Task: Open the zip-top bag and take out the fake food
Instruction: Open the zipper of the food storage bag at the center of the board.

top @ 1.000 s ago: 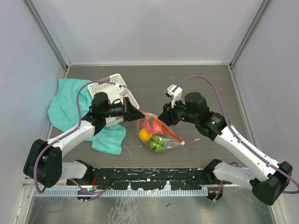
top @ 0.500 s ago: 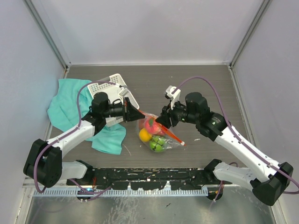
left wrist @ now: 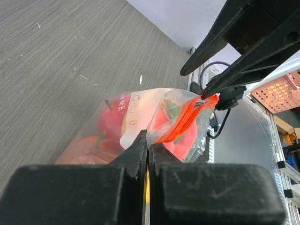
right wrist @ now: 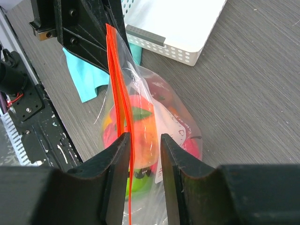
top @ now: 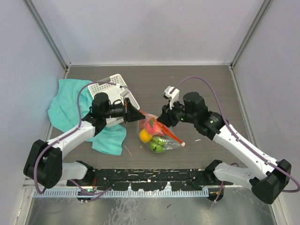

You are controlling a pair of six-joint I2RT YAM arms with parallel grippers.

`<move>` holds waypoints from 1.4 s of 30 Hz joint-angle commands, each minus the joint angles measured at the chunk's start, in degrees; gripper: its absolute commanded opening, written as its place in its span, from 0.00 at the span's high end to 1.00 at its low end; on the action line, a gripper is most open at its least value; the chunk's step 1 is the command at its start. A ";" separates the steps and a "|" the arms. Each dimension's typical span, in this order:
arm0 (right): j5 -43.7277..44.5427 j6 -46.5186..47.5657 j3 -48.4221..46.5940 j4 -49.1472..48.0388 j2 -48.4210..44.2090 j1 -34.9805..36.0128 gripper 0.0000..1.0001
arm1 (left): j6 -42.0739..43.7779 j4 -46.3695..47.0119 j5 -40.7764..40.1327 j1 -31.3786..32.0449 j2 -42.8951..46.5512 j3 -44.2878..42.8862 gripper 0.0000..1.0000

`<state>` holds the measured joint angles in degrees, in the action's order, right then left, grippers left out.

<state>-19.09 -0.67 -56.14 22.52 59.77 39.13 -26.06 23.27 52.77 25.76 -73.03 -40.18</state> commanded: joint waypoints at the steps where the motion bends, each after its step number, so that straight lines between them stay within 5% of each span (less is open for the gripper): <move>1: 0.37 1.18 -0.96 -0.37 -0.07 -0.19 0.62 | 0.04 1.23 1.37 -0.15 1.49 -2.27 1.00; 17: -1.01 3.17 -0.69 1.37 0.42 -0.12 0.62 | -0.40 0.73 1.19 -0.14 1.29 -2.58 1.00; 30: -1.88 2.04 -0.68 0.42 0.76 -0.18 0.95 | -4.32 0.46 -2.39 -0.18 2.38 -1.99 0.98; 42: -1.26 -3.01 2.74 -4.78 -2.04 -0.28 1.00 | -20.48 -3.21 -13.61 -0.27 9.32 2.26 0.34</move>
<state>-20.64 -1.23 -53.74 22.63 59.92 39.13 -39.83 20.58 44.07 25.76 -68.62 -39.42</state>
